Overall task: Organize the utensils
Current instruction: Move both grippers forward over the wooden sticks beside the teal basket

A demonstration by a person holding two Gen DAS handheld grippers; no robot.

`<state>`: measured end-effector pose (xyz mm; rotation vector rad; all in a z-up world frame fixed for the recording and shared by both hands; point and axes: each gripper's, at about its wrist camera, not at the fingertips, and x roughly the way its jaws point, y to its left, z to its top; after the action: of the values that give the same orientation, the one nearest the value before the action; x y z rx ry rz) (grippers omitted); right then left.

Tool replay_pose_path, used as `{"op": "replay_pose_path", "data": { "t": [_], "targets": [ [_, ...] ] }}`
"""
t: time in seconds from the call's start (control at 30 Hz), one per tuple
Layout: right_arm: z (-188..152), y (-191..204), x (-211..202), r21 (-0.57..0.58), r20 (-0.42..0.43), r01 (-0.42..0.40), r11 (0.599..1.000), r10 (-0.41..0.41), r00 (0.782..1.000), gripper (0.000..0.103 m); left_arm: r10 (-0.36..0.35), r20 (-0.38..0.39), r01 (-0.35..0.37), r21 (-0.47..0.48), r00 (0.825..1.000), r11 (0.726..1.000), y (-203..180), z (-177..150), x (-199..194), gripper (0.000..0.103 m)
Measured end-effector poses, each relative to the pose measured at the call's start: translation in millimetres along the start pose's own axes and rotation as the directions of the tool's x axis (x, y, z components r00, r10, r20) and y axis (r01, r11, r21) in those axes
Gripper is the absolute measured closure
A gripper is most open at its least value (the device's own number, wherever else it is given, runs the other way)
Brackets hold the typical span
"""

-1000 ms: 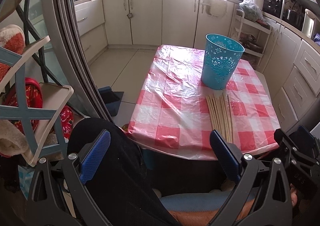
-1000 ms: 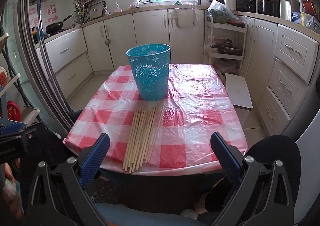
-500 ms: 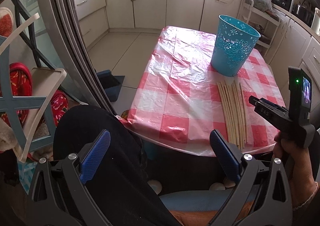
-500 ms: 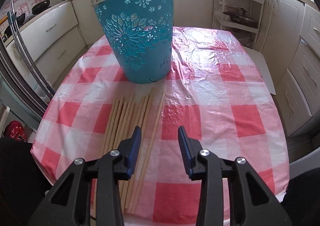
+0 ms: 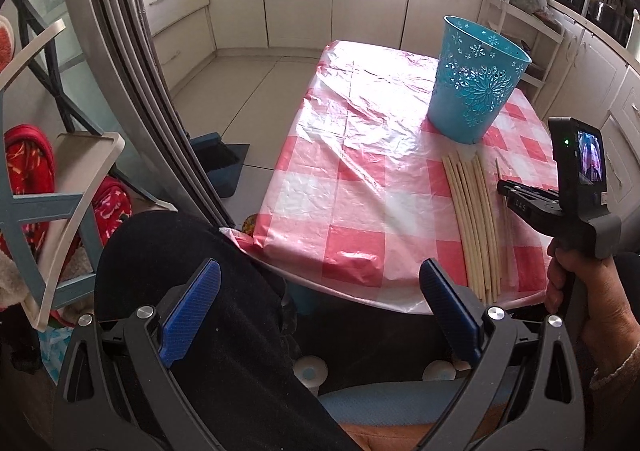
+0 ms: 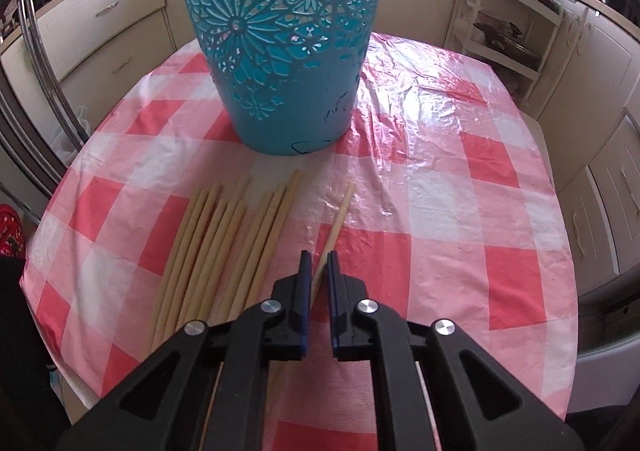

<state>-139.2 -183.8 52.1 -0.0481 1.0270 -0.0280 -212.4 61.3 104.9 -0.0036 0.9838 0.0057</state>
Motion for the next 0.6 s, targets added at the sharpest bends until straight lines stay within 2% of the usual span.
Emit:
{"op": "replay_pose_path", "data": {
  "t": [0.17, 0.4, 0.6],
  "targets": [
    [2.0, -13.6, 0.0, -0.051, -0.063, -0.063, 0.997, 0.059, 0.996, 0.097, -0.009, 0.007, 0.008, 0.055, 1.0, 0.998, -27.8, 27.7, 21.9, 0.007],
    [-3.7, -34.2, 2.2, 0.066, -0.016, -0.155, 0.986, 0.156, 0.988, 0.097, -0.047, -0.077, 0.053, 0.082, 0.996, 0.995, -79.4, 59.7, 85.8, 0.007],
    [-1.9, -42.1, 5.5, 0.107, -0.01, -0.201, 0.974, 0.203, 0.979, 0.097, -0.024, -0.124, 0.038, 0.108, 0.992, 0.993, -109.0, 66.6, 124.4, 0.012]
  ]
}}
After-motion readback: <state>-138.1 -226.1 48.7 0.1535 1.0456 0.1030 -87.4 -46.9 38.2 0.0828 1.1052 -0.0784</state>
